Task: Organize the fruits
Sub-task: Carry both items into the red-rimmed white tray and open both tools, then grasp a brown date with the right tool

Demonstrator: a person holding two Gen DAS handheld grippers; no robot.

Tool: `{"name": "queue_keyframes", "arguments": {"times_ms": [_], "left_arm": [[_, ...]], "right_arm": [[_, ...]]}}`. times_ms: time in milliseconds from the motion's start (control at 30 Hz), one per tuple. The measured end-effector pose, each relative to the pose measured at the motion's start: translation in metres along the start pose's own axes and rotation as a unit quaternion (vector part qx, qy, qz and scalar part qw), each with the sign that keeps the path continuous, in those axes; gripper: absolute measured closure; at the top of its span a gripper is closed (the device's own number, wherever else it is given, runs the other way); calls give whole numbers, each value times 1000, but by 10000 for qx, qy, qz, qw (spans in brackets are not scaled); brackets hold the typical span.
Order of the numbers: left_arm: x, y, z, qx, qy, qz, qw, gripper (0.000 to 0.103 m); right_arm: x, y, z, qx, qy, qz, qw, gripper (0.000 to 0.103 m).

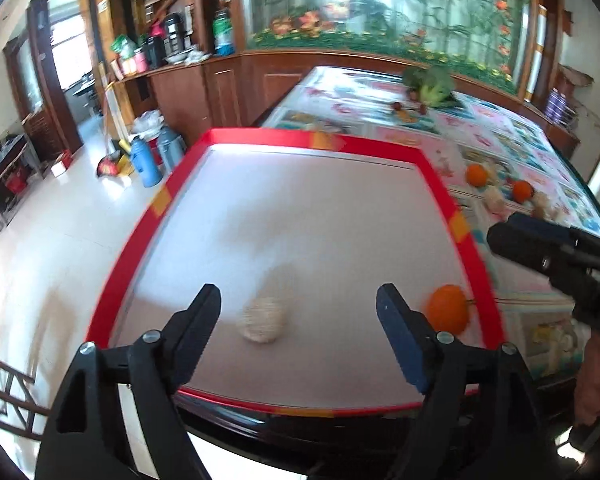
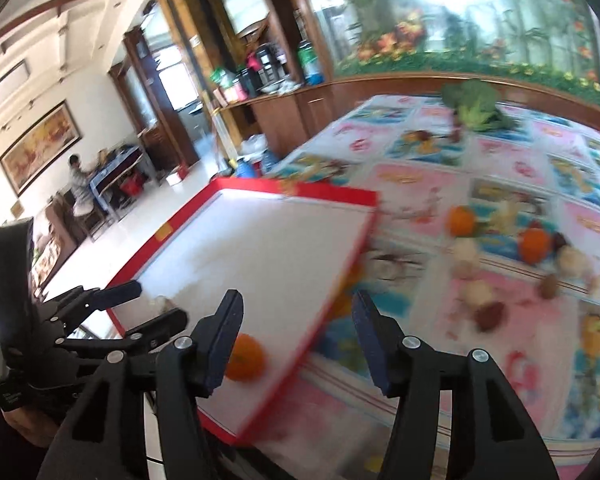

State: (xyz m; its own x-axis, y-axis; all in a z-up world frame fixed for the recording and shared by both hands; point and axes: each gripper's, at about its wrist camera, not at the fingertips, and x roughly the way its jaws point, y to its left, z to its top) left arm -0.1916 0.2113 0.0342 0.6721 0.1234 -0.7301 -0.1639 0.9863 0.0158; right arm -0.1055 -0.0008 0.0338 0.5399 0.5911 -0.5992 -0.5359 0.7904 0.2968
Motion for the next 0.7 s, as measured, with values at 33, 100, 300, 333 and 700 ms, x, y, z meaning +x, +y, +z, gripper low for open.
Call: {"name": "queue_keyframes", "arguments": {"times_ms": [33,100,300,333,700], "left_arm": [[-1,-7,1,75,-17,-55,10000,22],[-4,-23,2,233,-41,-156,9996,22],[-8,-66,8,512,40,-588,9969,21],[-9,-76,8,586,55,-668,9960,21],[-3,-112,6,865,250,-855,9923,21]], "right_arm": [[-7,-11,-2,108,-50,-57,9999,46],[-21,-32,-6,291,-108,-227,9993,46],[-47,-87,-15,855,-204,-715,9936,46],[-50,-93,-16,933,-200,-749,9926,46],[-26,-93,-16,780,240,-592,9949,56]]}}
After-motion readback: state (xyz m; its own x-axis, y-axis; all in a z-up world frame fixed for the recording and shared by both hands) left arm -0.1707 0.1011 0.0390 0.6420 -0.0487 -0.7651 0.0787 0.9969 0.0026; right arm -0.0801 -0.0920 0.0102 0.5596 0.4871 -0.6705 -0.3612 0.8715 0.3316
